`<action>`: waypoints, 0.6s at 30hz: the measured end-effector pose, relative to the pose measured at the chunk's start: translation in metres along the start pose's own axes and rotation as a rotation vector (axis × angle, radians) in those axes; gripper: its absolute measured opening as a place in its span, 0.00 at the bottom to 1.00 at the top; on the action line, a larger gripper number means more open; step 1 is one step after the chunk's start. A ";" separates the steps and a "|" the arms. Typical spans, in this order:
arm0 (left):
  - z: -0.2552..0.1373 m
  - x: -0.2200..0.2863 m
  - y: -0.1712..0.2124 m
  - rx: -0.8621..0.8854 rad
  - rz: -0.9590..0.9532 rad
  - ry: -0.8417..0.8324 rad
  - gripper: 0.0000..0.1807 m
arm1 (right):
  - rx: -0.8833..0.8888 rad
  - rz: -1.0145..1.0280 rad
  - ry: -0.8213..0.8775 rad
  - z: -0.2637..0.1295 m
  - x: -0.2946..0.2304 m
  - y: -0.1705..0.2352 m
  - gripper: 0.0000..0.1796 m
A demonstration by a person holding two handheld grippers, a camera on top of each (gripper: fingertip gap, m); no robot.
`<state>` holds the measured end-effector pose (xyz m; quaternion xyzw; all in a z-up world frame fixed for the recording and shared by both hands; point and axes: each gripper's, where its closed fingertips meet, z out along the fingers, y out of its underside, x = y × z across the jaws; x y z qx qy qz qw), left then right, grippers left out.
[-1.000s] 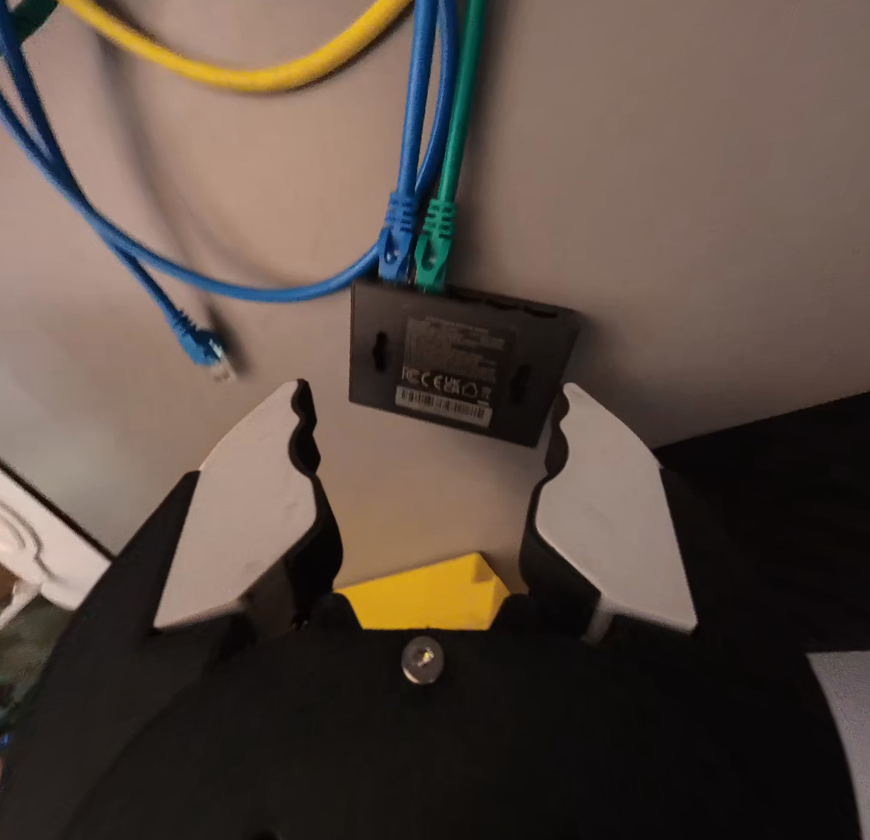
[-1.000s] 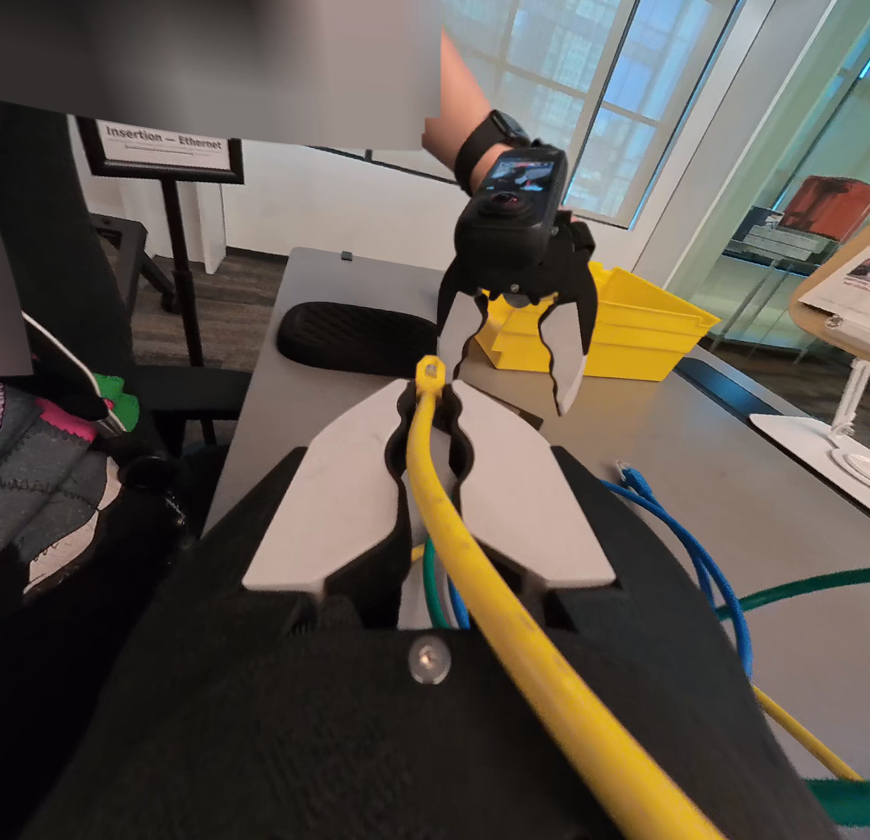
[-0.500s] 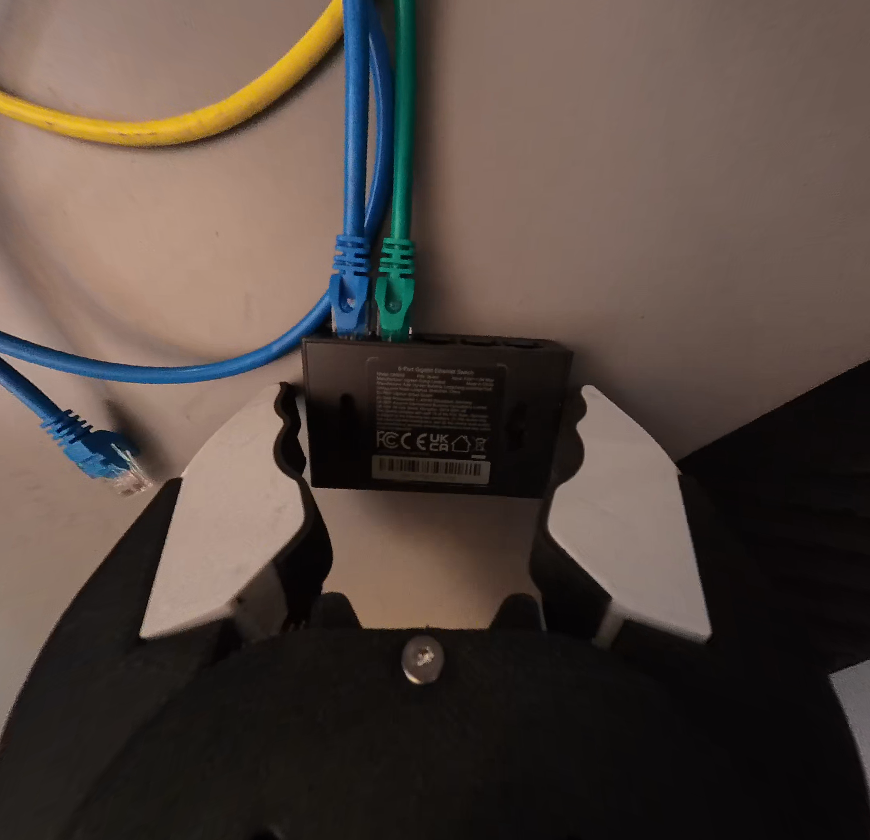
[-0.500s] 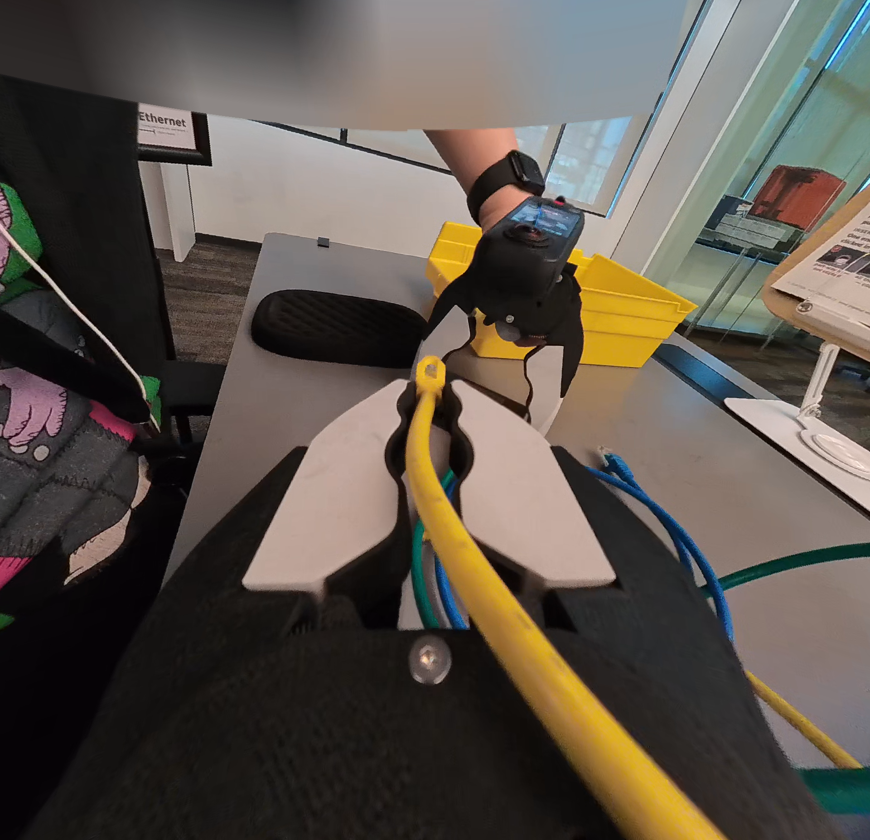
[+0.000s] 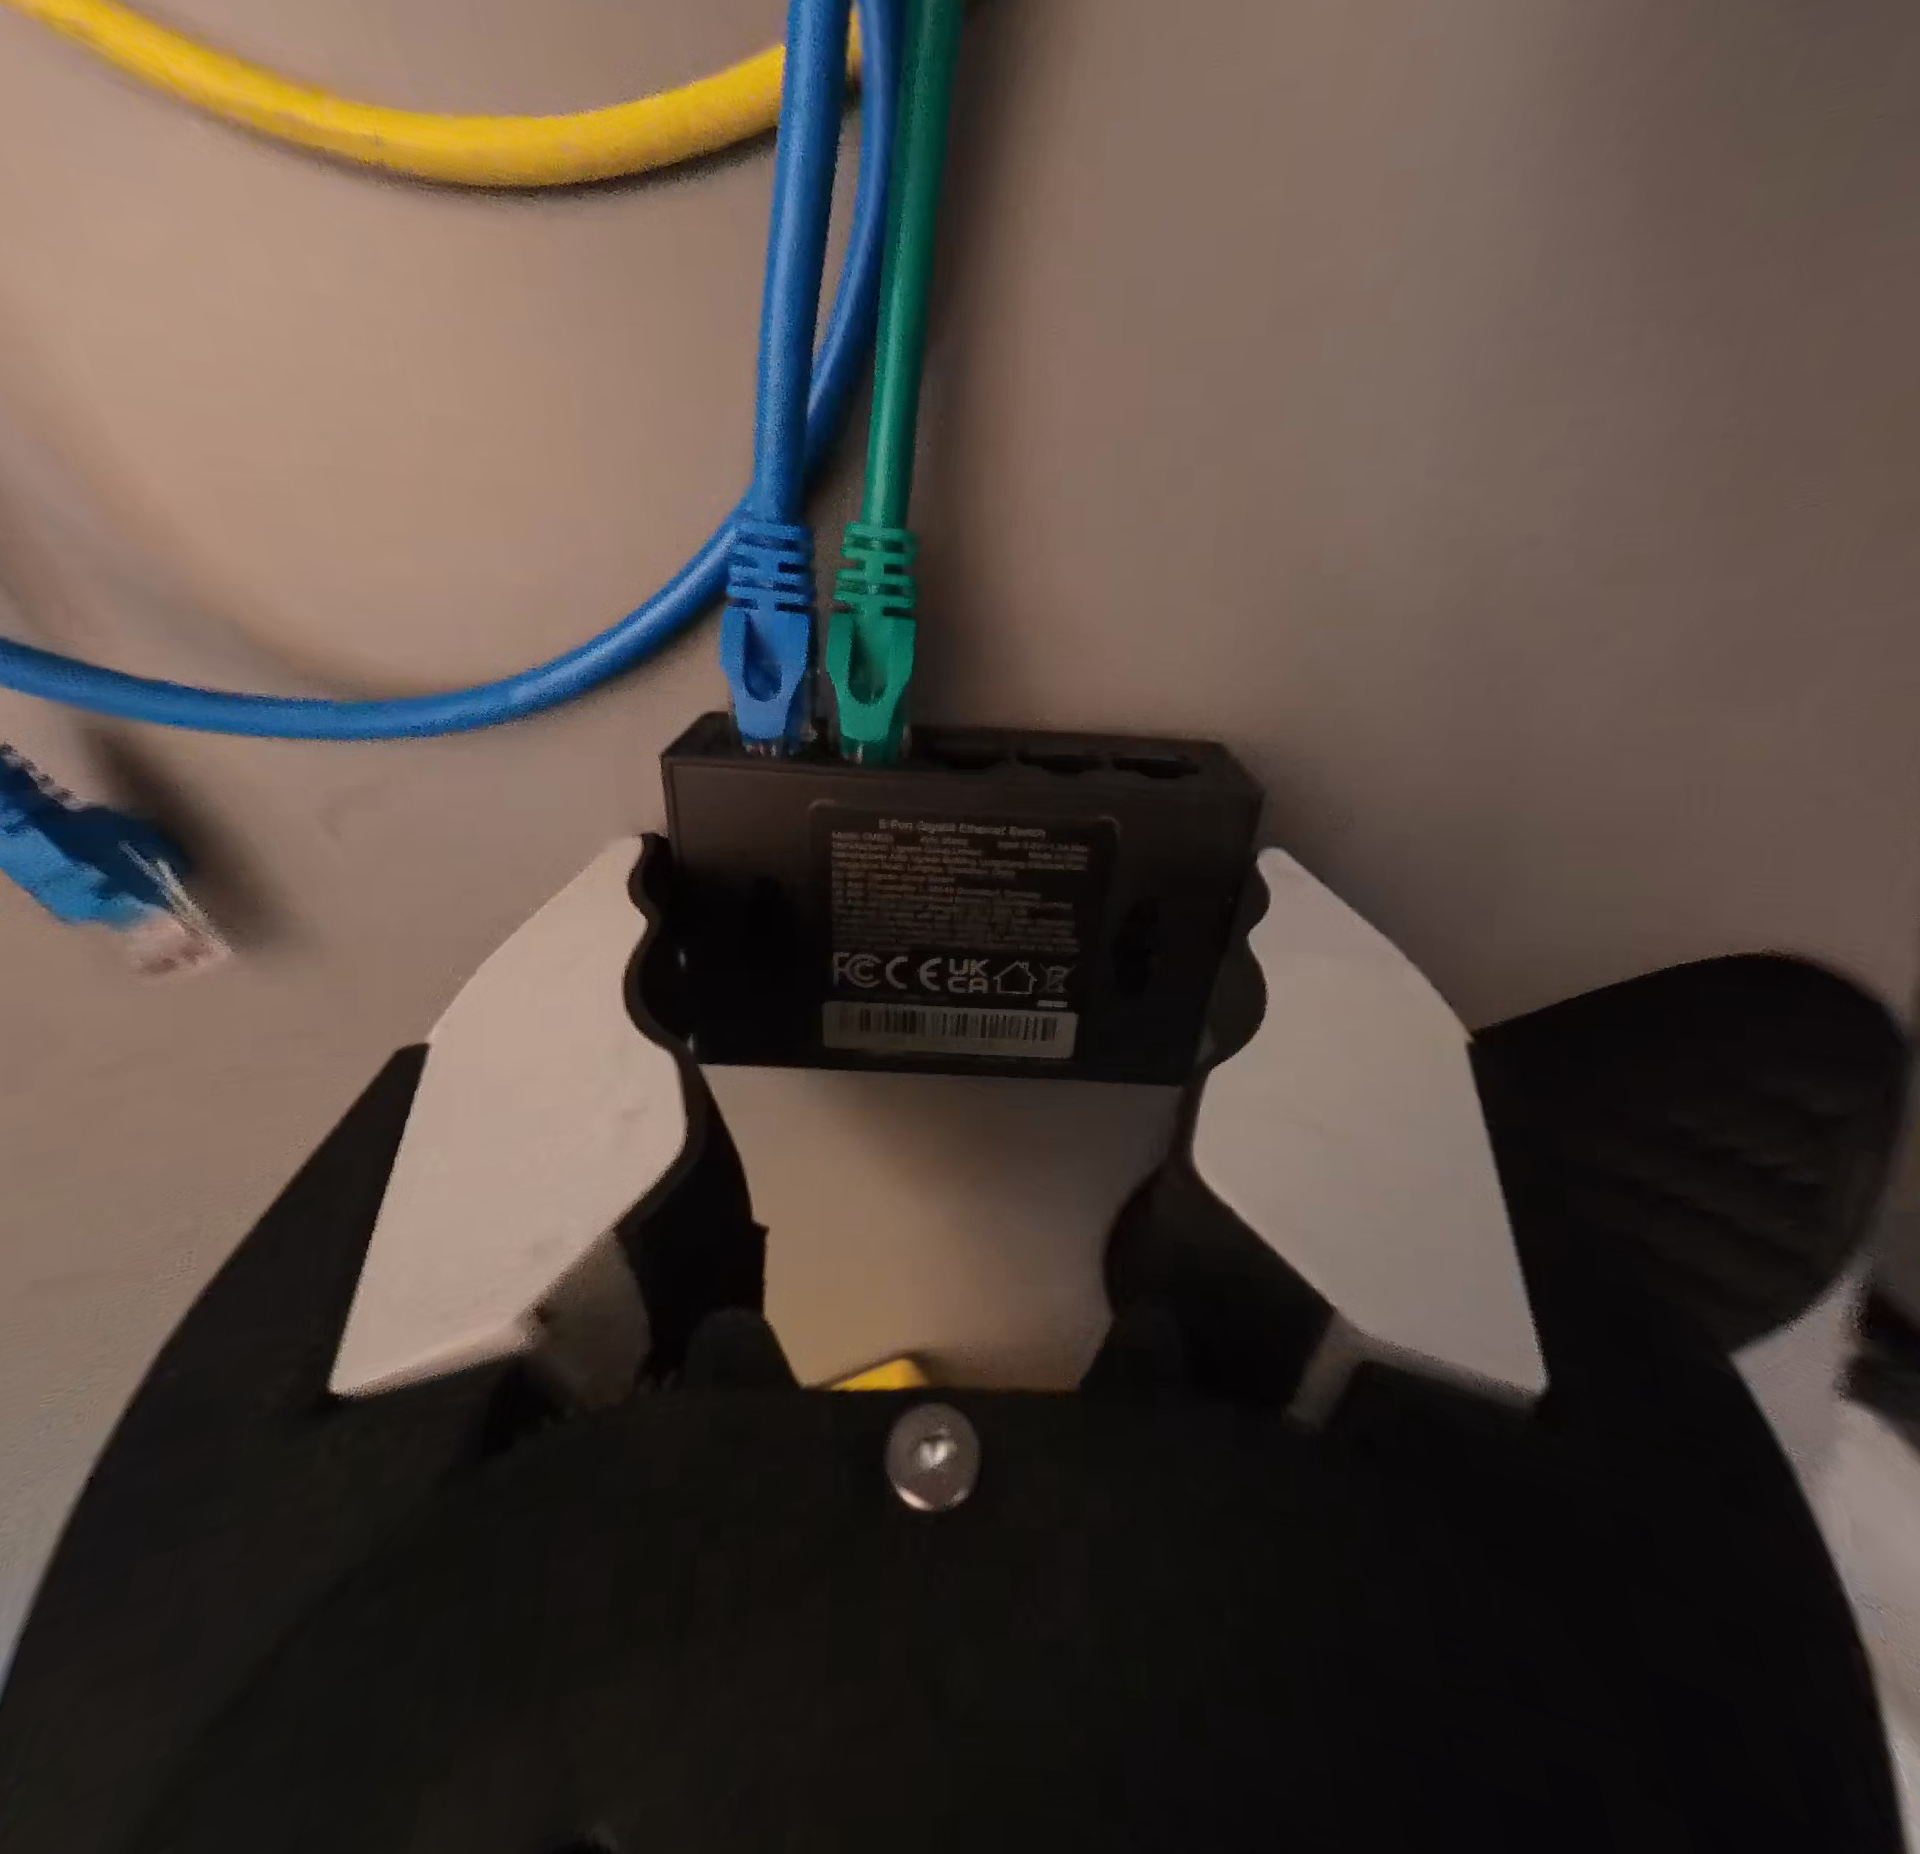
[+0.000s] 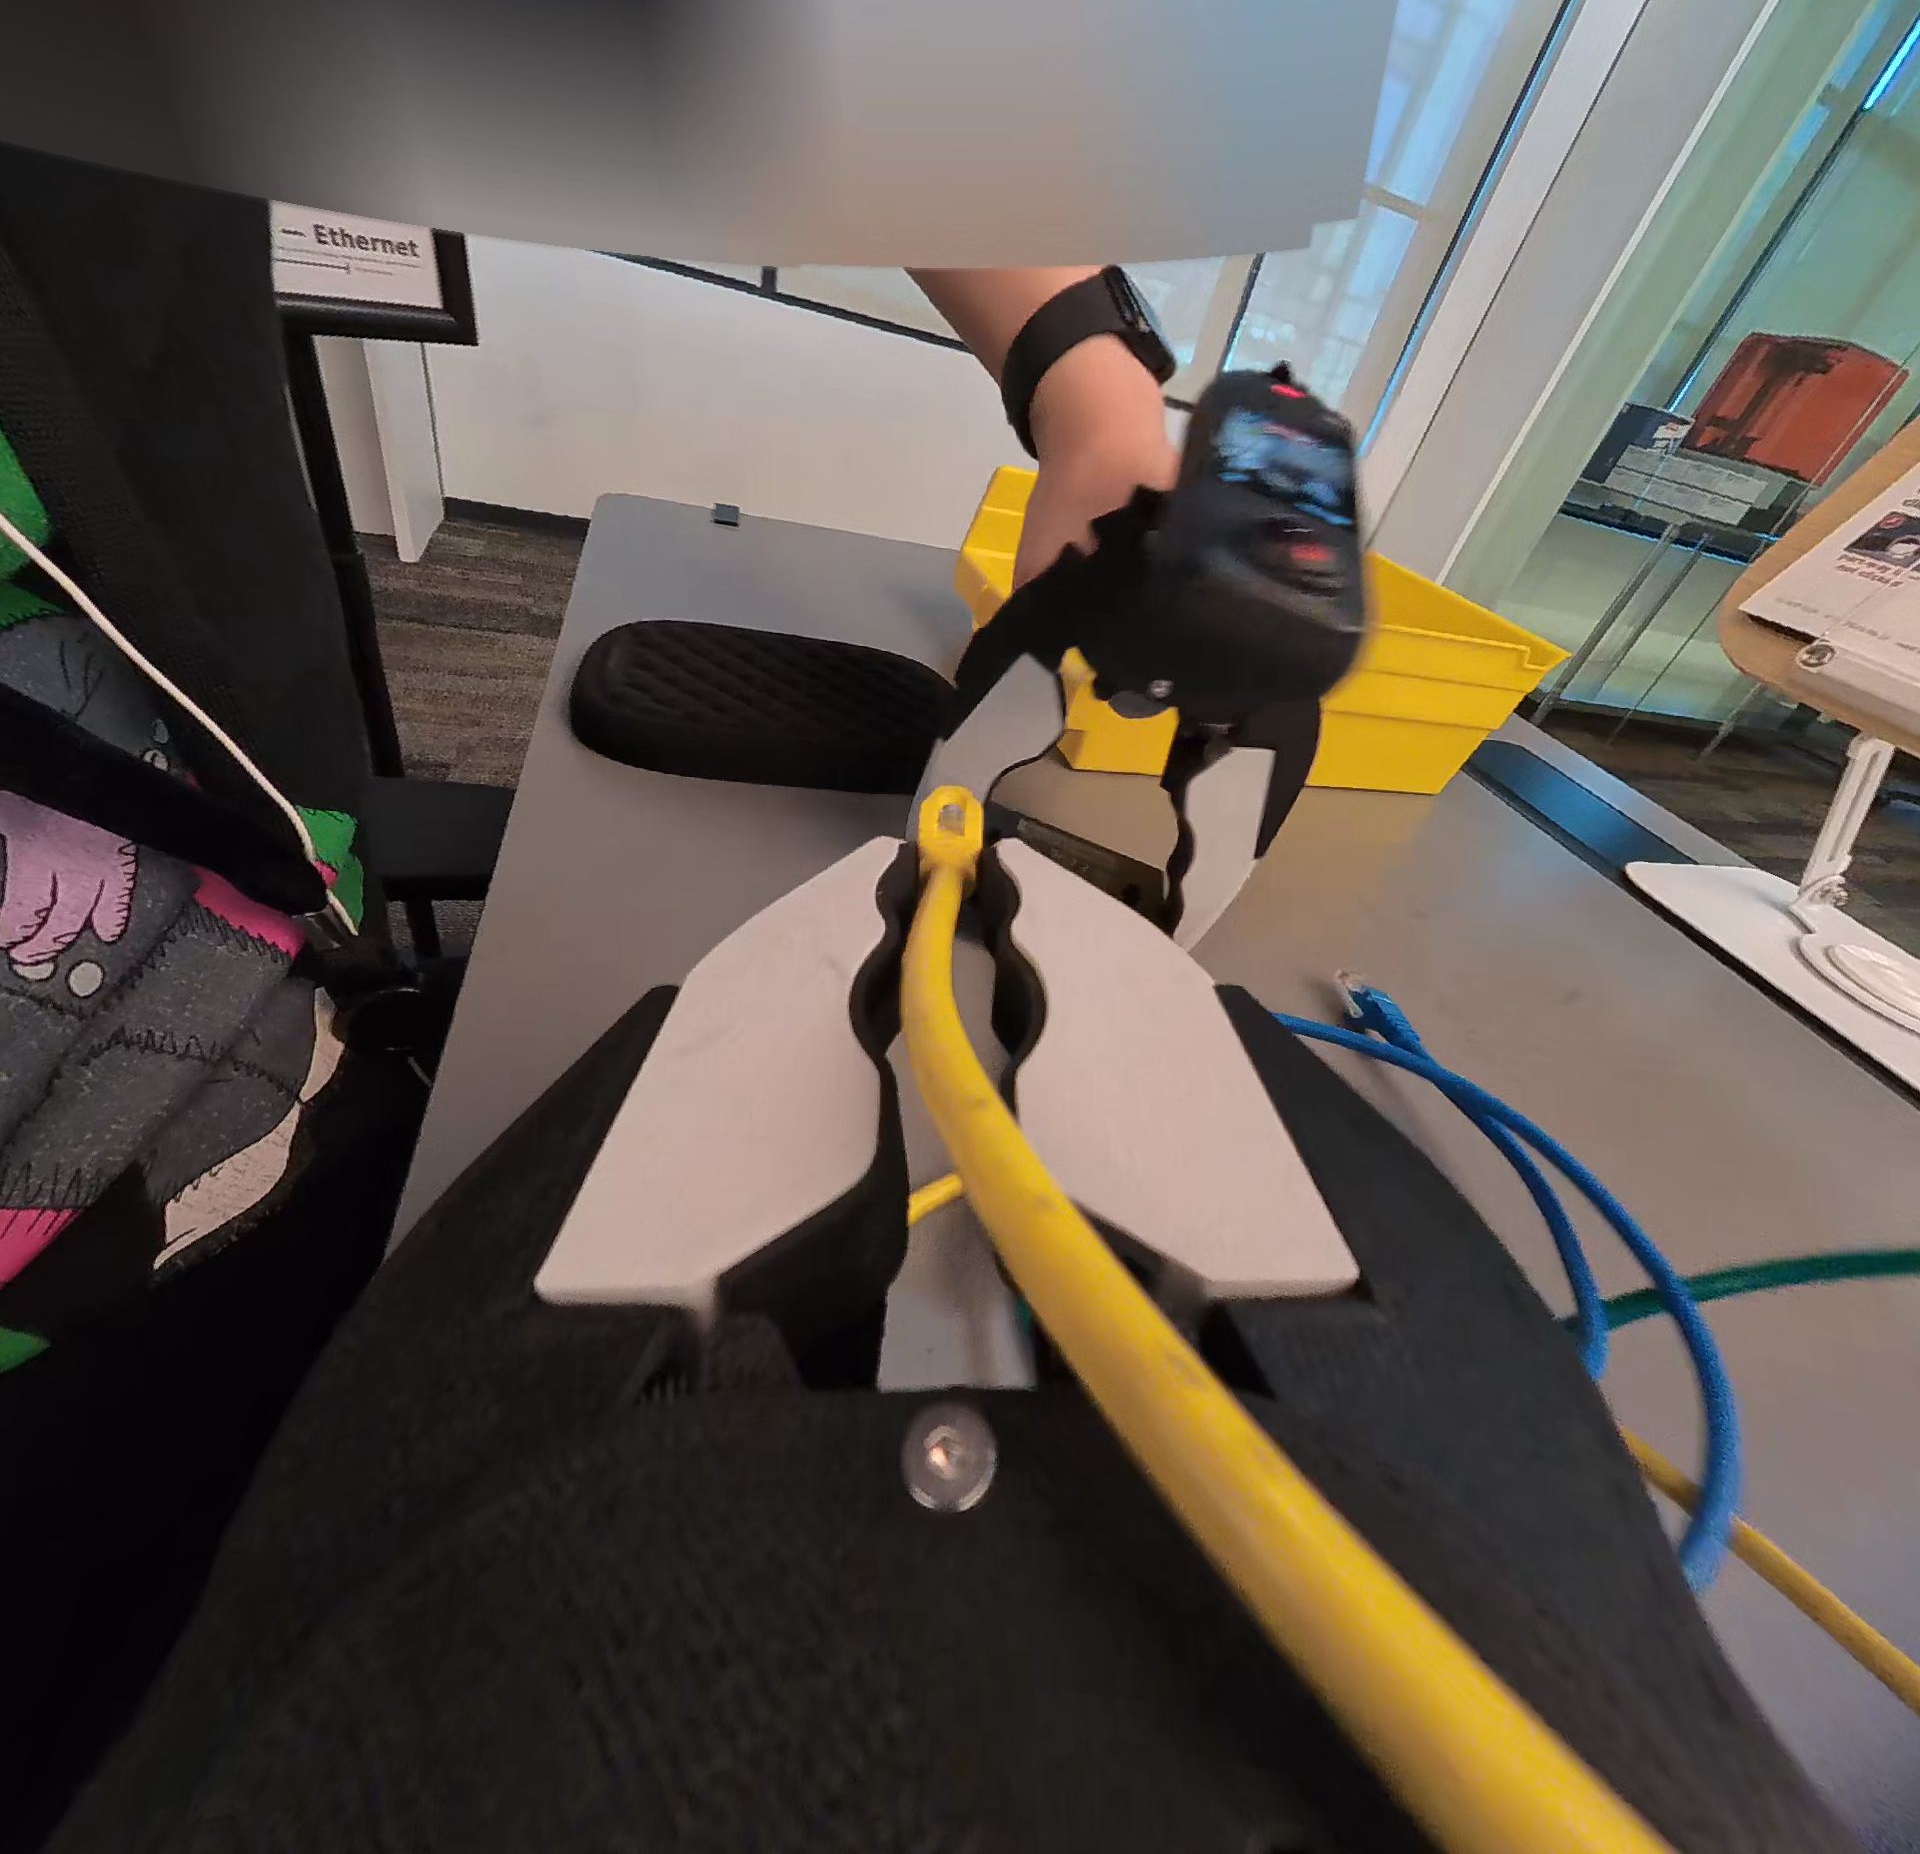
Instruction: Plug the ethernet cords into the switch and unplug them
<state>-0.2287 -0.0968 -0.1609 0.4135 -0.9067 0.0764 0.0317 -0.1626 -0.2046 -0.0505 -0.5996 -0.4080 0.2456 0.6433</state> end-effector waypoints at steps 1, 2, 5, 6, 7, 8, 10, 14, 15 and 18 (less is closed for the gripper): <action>-0.002 0.002 -0.001 0.018 -0.065 0.043 0.55 | 0.001 0.006 -0.006 0.000 -0.001 0.000 0.07; -0.005 0.005 -0.003 0.045 -0.137 0.089 0.55 | 0.002 0.013 -0.012 0.001 -0.001 0.000 0.07; -0.011 0.011 -0.008 0.116 -0.293 0.207 0.55 | -0.027 0.071 -0.017 0.003 -0.002 0.004 0.07; -0.013 0.014 -0.012 0.148 -0.335 0.248 0.55 | -0.054 0.089 -0.022 0.005 -0.004 0.007 0.07; -0.015 0.017 -0.015 0.175 -0.371 0.288 0.55 | -0.082 0.106 -0.033 0.009 -0.007 0.011 0.07; -0.017 0.019 -0.019 0.207 -0.393 0.323 0.55 | -0.111 0.132 -0.029 0.013 -0.009 0.015 0.07; -0.019 0.022 -0.025 0.257 -0.431 0.367 0.55 | -0.196 0.180 -0.031 0.024 -0.013 0.030 0.07; -0.025 0.028 -0.040 0.356 -0.481 0.458 0.55 | -0.318 0.209 0.031 0.036 -0.009 0.048 0.07; -0.029 0.032 -0.046 0.394 -0.487 0.490 0.55 | -0.330 0.237 0.042 0.038 -0.007 0.049 0.07; -0.043 0.038 -0.065 0.521 -0.516 0.574 0.55 | -0.381 0.329 0.048 0.047 -0.007 0.056 0.07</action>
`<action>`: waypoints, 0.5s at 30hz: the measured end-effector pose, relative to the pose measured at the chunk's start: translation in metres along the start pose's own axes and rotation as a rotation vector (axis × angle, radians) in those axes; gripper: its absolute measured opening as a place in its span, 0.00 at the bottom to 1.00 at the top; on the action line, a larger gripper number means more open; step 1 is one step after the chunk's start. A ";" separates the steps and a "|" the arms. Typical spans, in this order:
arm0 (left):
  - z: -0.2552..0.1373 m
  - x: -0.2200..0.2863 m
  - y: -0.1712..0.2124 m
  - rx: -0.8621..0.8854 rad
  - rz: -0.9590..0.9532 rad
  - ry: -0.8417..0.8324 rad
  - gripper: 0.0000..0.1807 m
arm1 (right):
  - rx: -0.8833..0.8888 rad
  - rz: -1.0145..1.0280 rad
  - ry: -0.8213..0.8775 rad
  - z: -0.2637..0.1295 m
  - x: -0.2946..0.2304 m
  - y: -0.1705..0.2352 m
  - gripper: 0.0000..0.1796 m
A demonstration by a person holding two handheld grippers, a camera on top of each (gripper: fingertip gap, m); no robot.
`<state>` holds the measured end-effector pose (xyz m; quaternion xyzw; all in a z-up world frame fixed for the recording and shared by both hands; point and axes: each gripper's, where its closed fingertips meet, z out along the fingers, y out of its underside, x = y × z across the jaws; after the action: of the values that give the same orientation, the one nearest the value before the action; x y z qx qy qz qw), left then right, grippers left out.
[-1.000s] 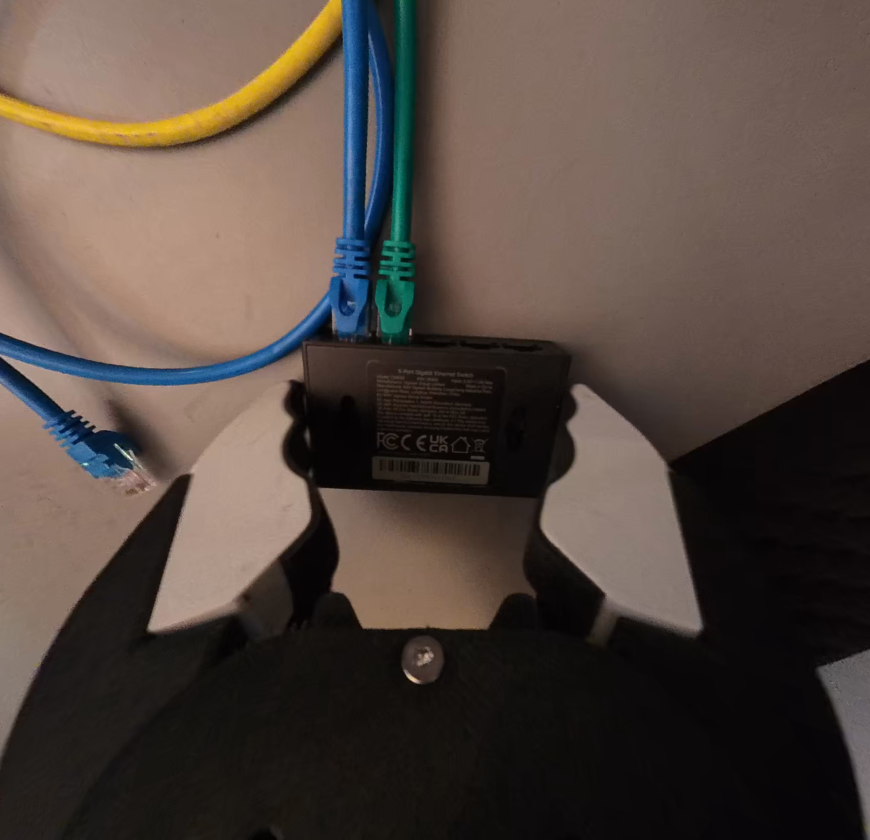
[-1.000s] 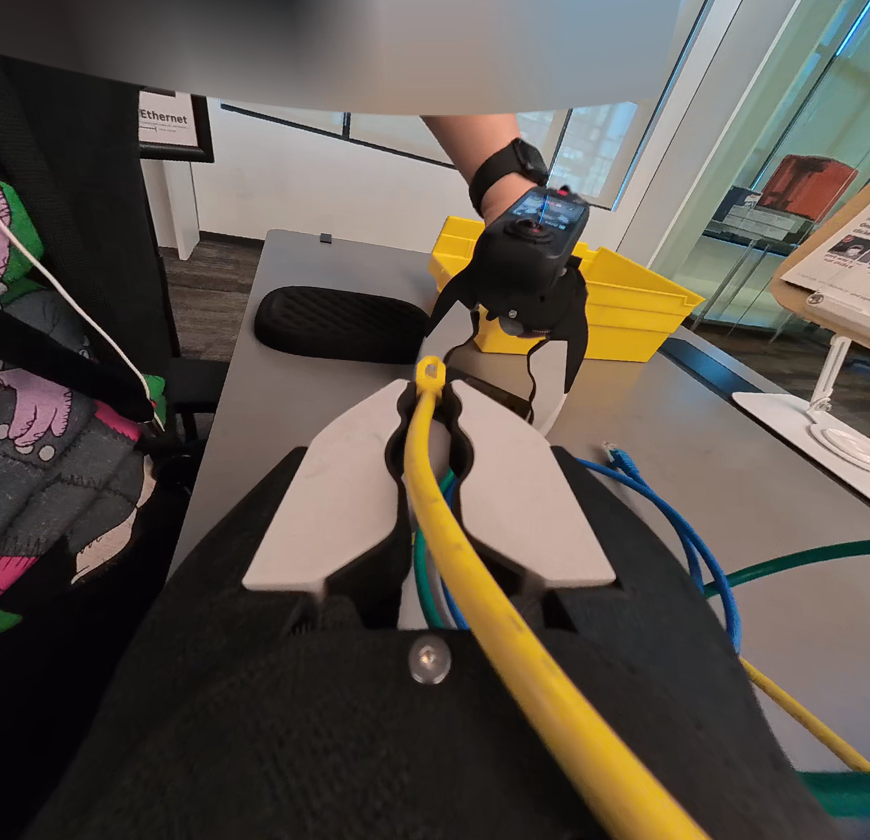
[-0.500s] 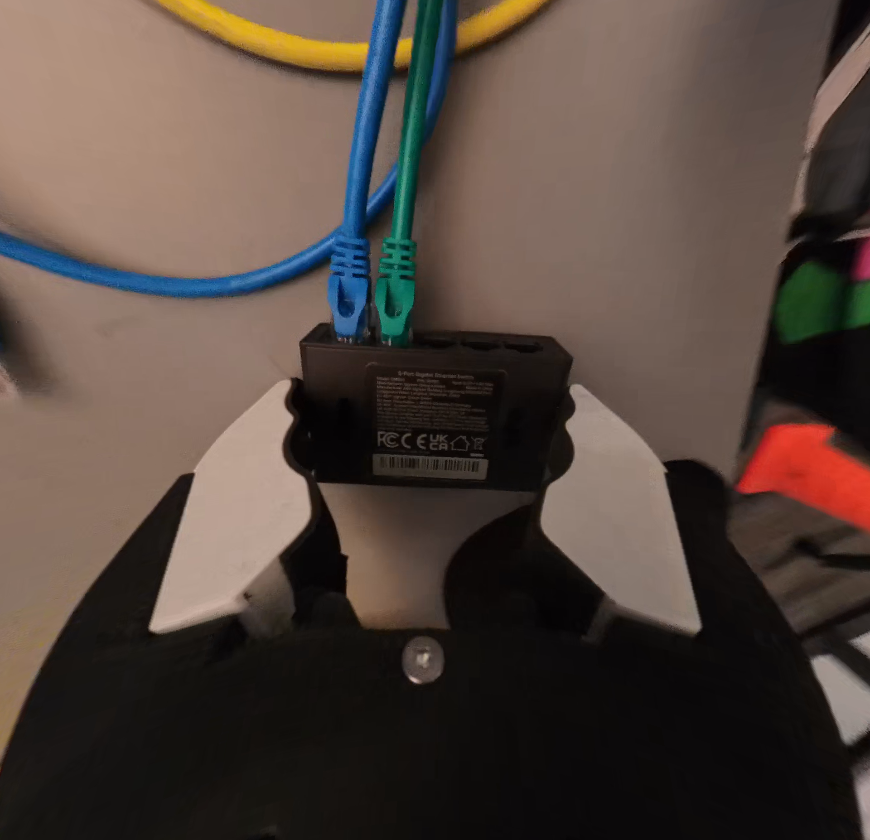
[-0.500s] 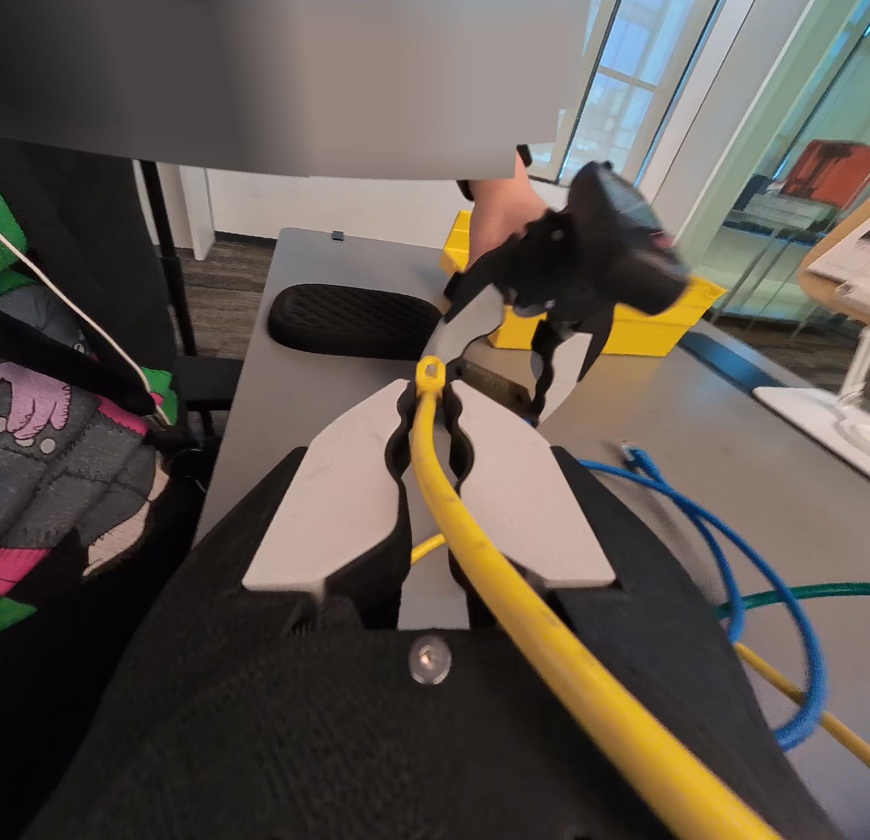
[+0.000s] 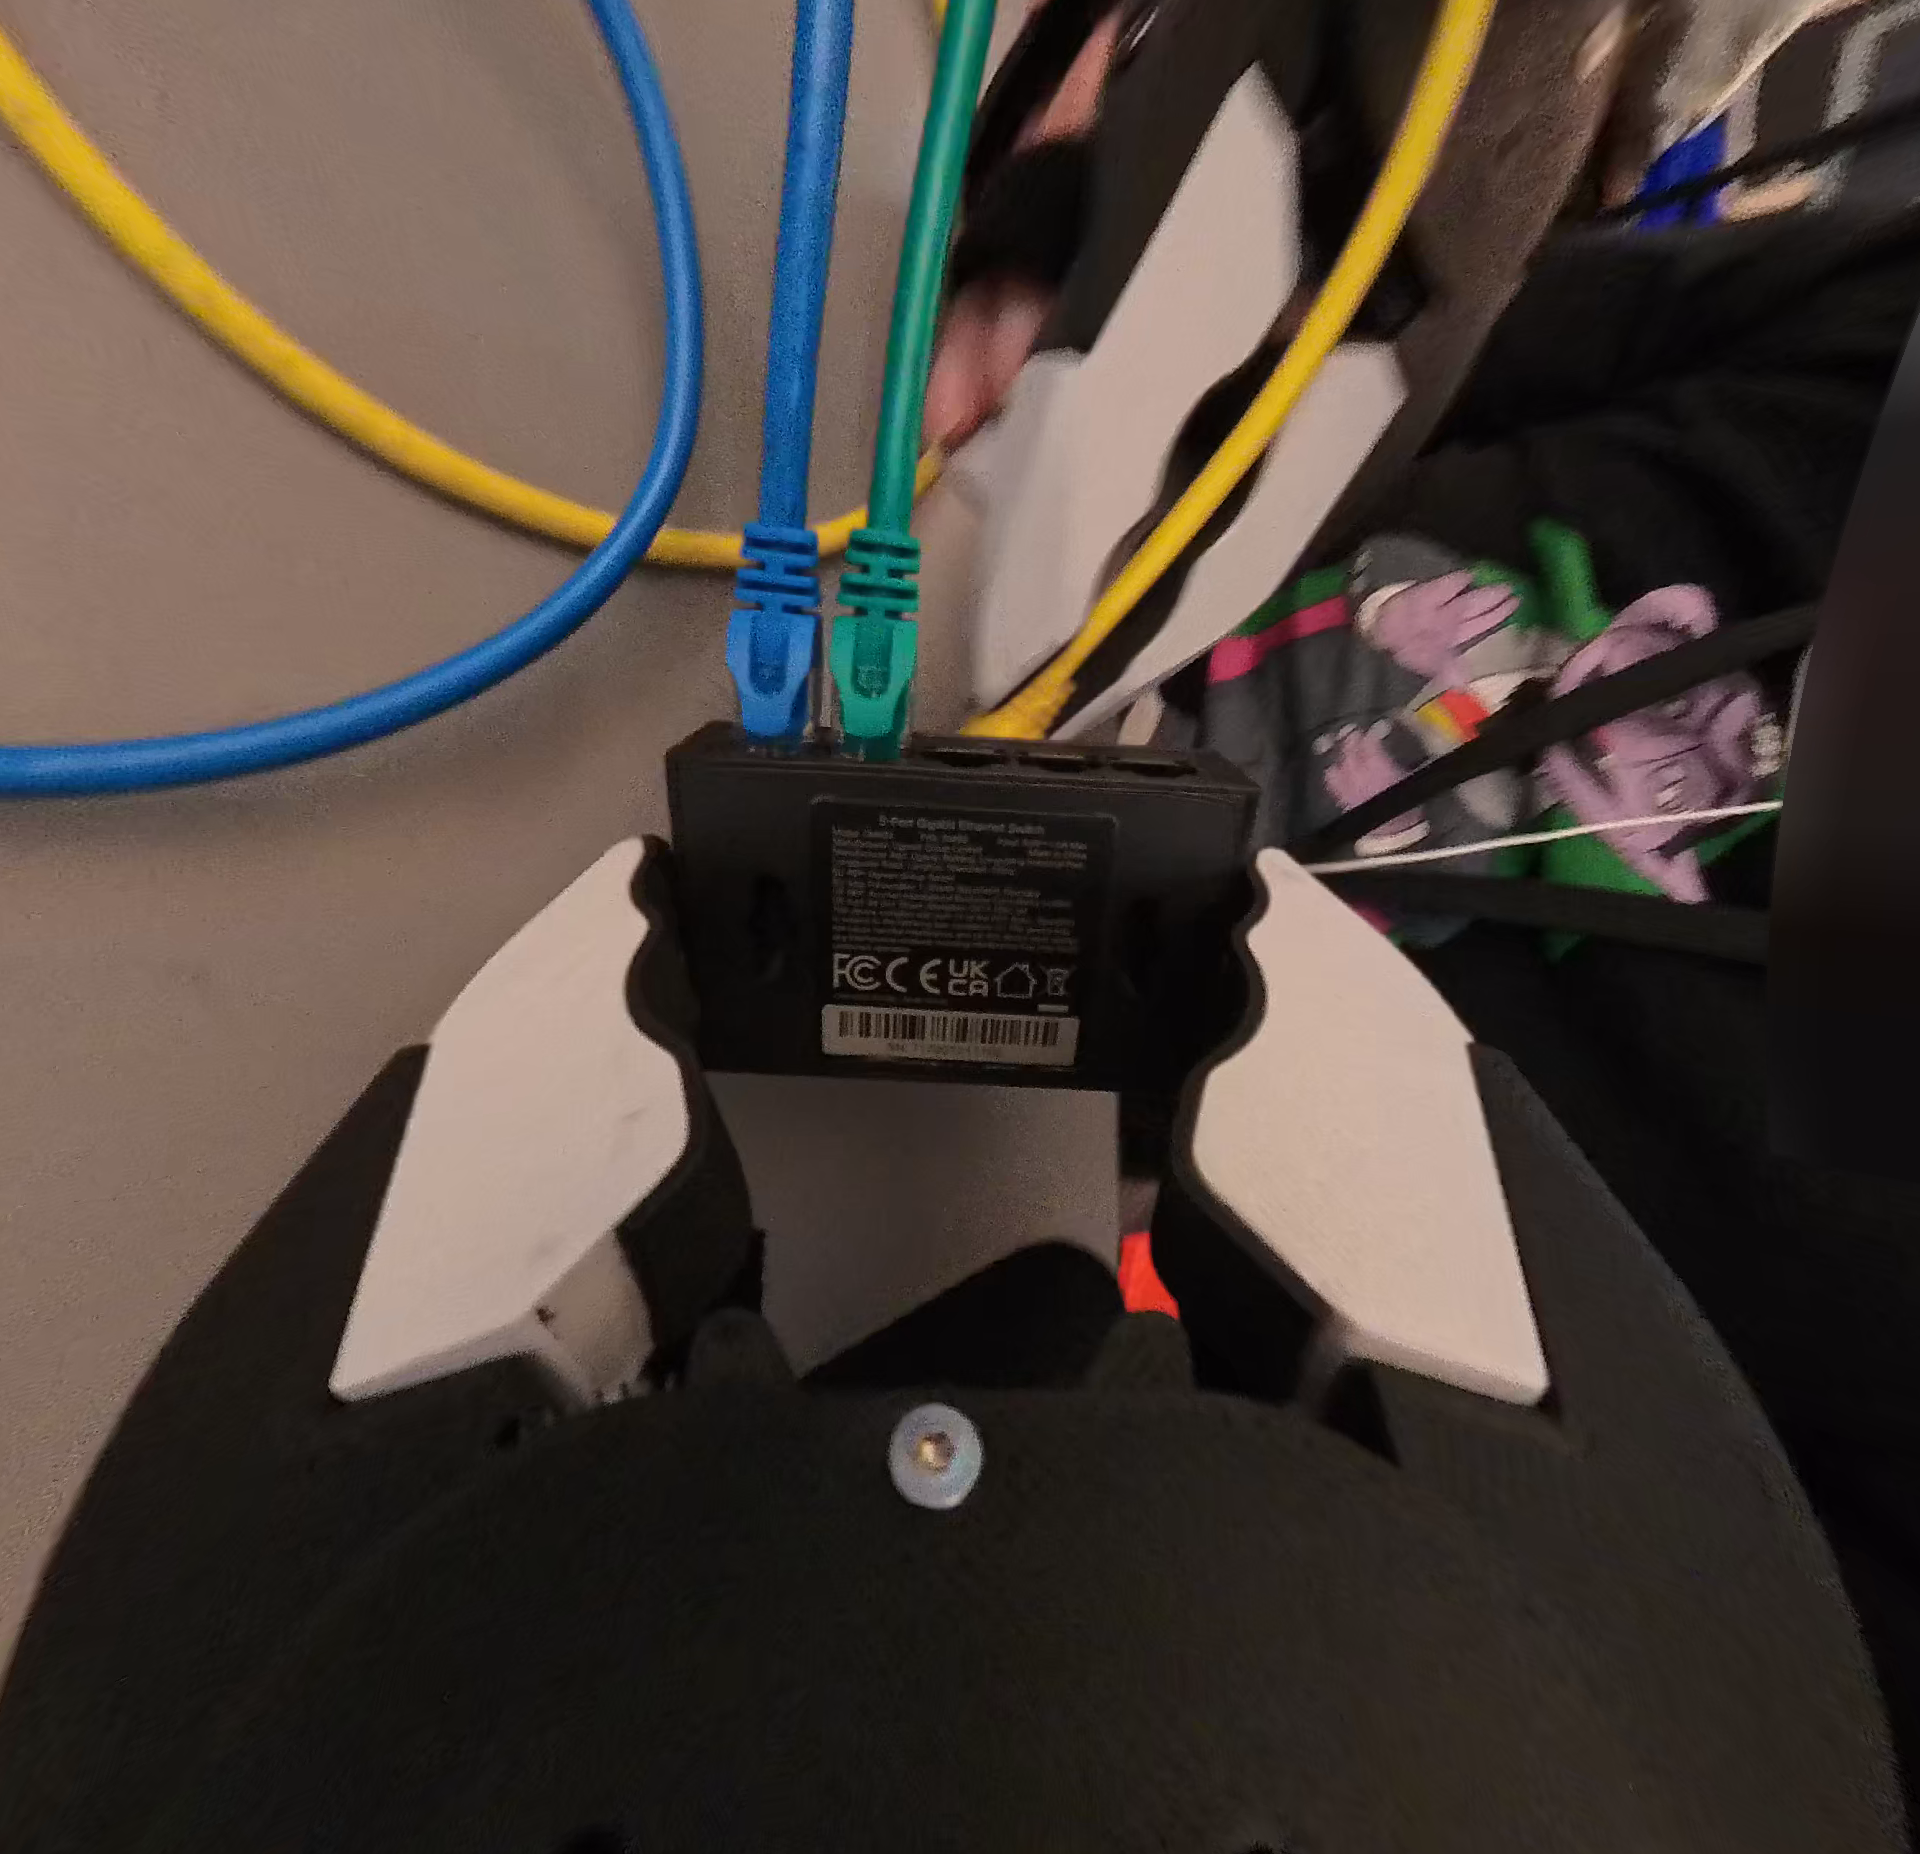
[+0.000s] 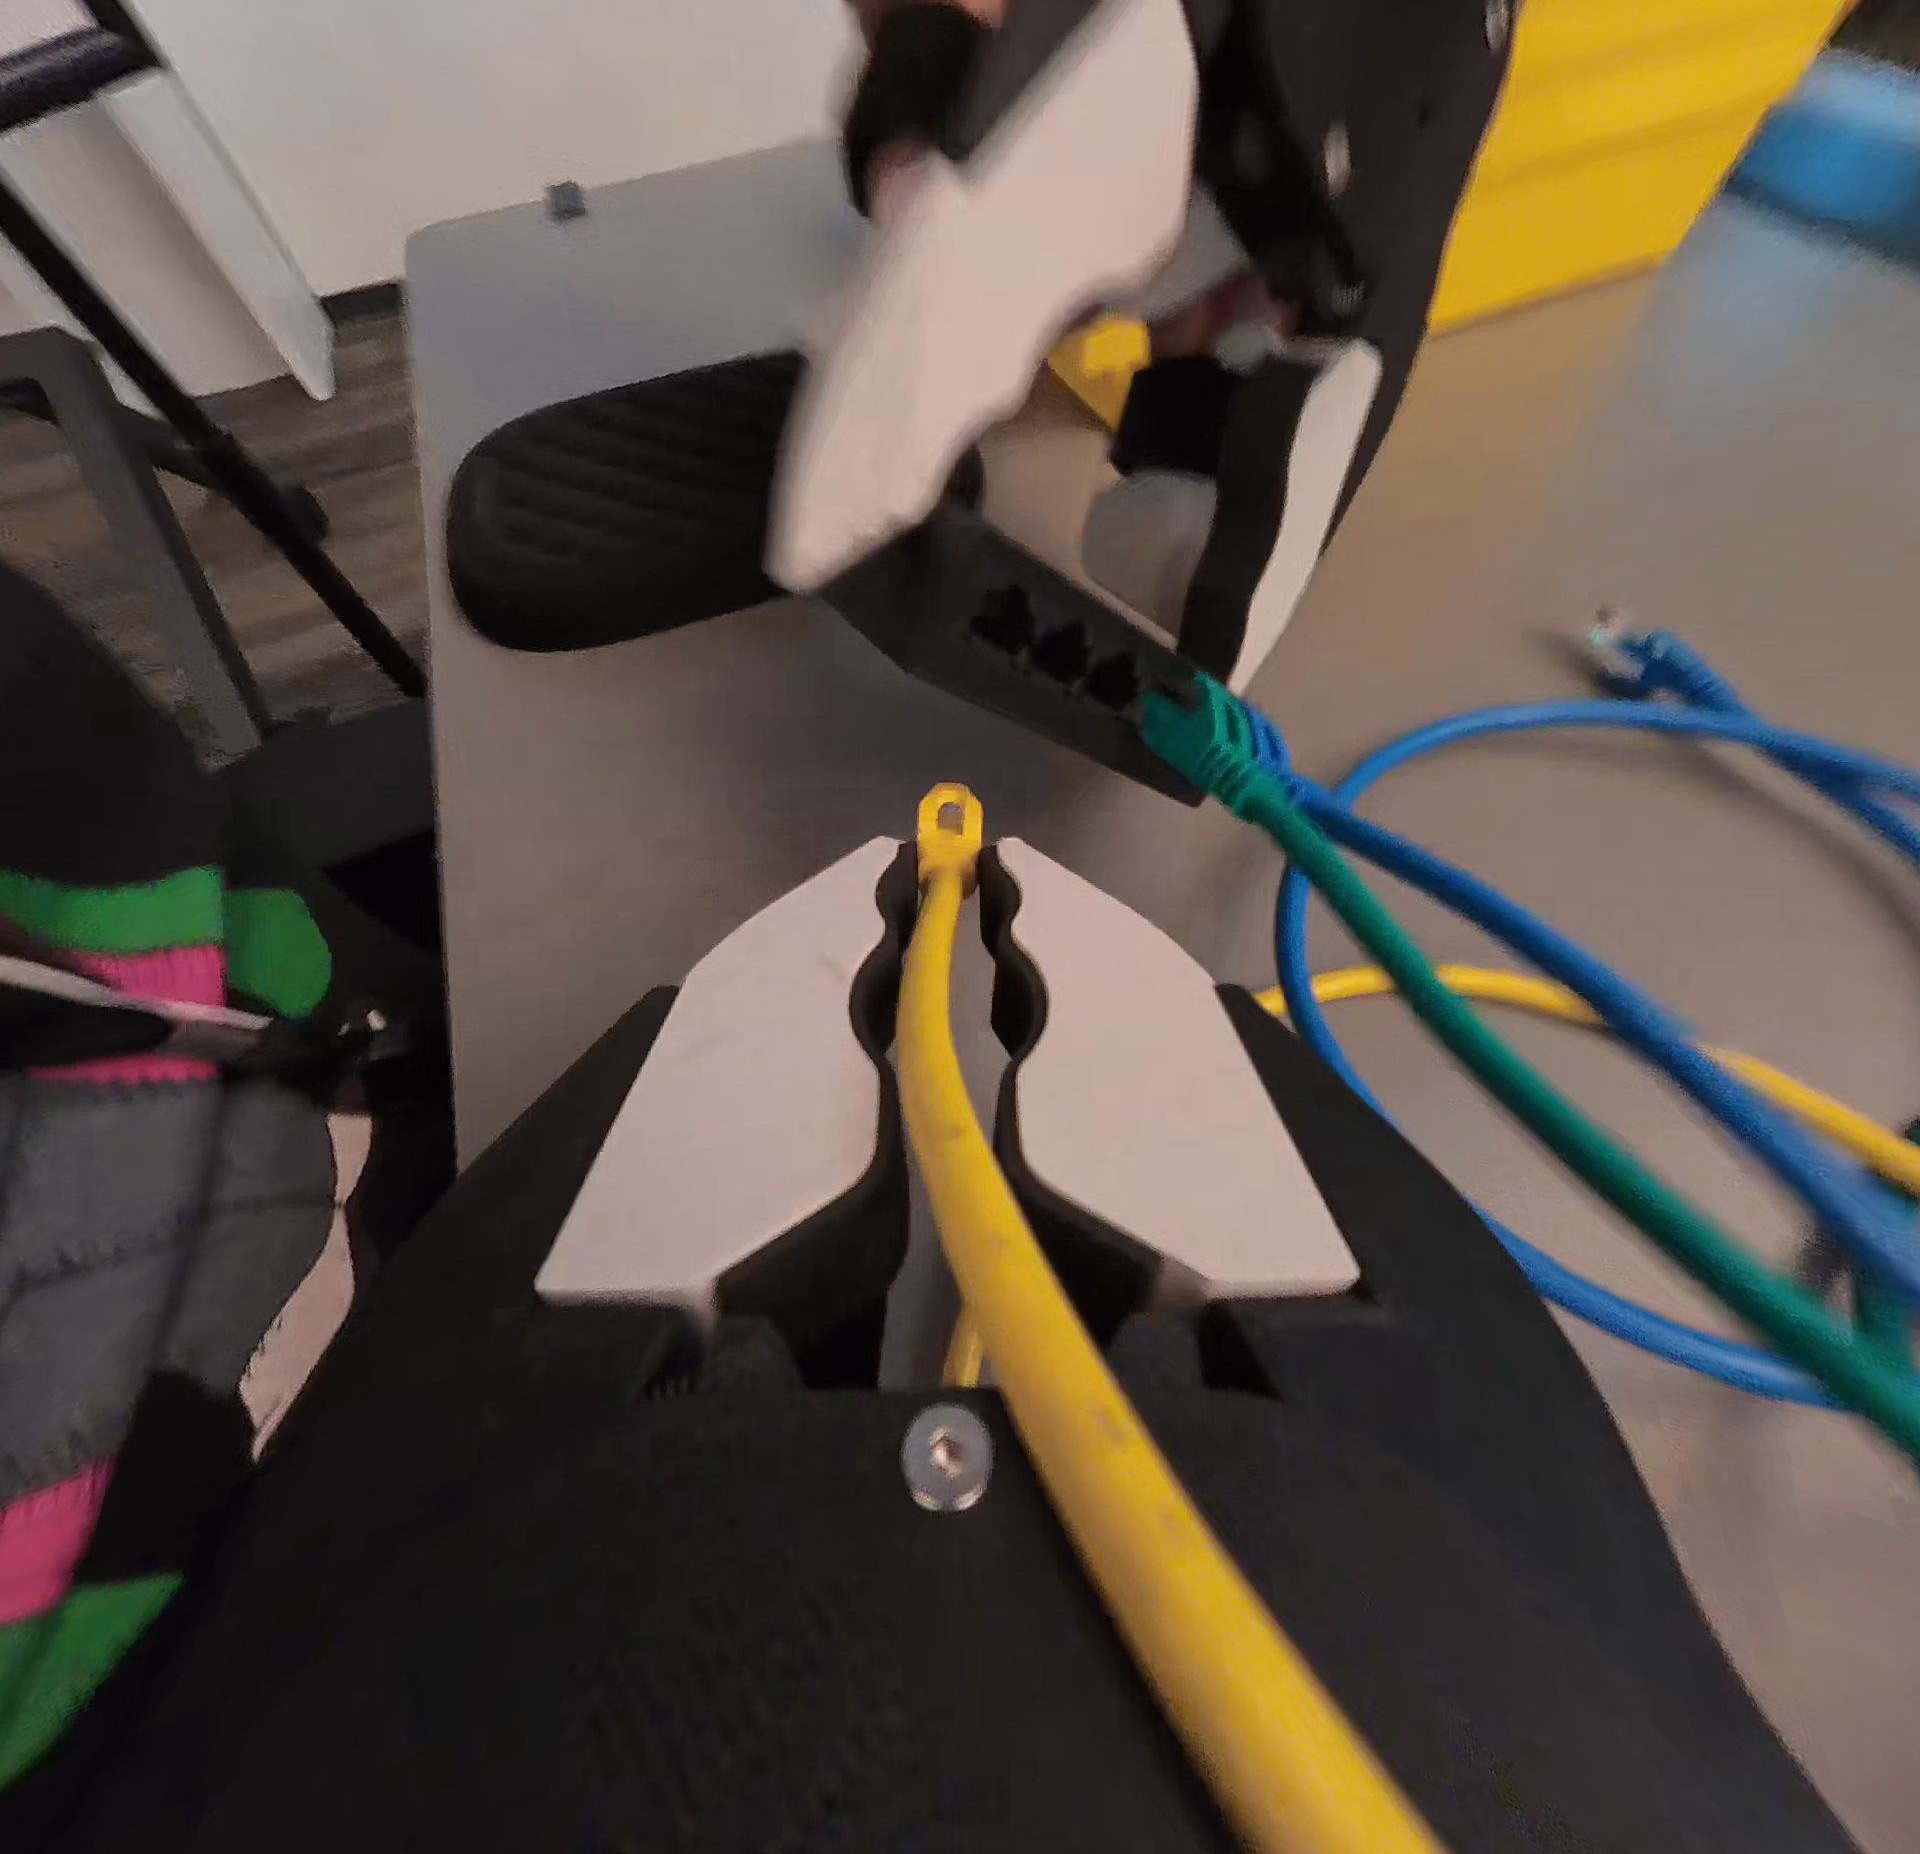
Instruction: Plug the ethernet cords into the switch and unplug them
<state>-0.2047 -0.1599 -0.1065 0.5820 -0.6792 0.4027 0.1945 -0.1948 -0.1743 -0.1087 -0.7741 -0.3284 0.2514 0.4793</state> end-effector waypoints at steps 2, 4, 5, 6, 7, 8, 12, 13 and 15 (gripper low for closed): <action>0.001 0.007 -0.008 0.060 0.024 0.021 0.55 | -0.038 0.037 0.037 0.007 0.006 0.004 0.07; 0.003 0.010 -0.013 0.101 0.072 -0.001 0.55 | -0.056 0.075 0.103 0.010 0.016 0.006 0.07; 0.006 0.012 -0.015 0.118 0.091 -0.012 0.55 | -0.049 0.091 0.126 0.011 0.020 0.005 0.07; 0.009 0.012 -0.016 0.134 0.110 -0.037 0.55 | -0.036 0.105 0.144 0.010 0.022 0.001 0.07; 0.010 0.010 -0.019 0.156 0.137 -0.089 0.55 | -0.062 0.121 0.156 0.010 0.024 0.004 0.07; 0.011 0.006 -0.020 0.161 0.178 -0.155 0.55 | -0.074 0.117 0.185 0.010 0.029 0.004 0.07; 0.011 -0.004 -0.029 0.146 0.381 -0.441 0.55 | -0.148 -0.002 0.336 0.006 0.044 0.006 0.06; 0.012 -0.003 -0.032 0.162 0.400 -0.463 0.55 | -0.145 -0.023 0.361 0.003 0.045 0.003 0.07; 0.014 -0.001 -0.037 0.180 0.415 -0.471 0.56 | -0.138 -0.054 0.386 0.000 0.045 -0.003 0.06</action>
<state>-0.1665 -0.1703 -0.1040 0.5232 -0.7714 0.3462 -0.1064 -0.1657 -0.1397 -0.1096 -0.8299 -0.2674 0.0625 0.4857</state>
